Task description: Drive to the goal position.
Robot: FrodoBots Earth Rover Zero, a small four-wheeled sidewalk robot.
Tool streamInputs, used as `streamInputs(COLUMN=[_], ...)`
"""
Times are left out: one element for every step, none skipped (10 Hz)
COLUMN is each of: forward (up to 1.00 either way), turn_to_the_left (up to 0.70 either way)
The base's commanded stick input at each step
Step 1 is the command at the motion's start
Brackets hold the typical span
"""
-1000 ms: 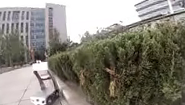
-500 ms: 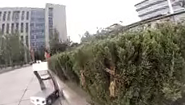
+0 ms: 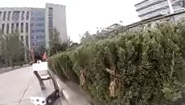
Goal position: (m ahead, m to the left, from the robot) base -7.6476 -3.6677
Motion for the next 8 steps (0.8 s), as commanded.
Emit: streamInputs(forward=[0.05,0.05,0.05,0.05,0.05,0.05,0.05,0.05], turn_to_the_left=[0.0,0.0,0.0,0.0,0.0,0.0,0.0,0.0])
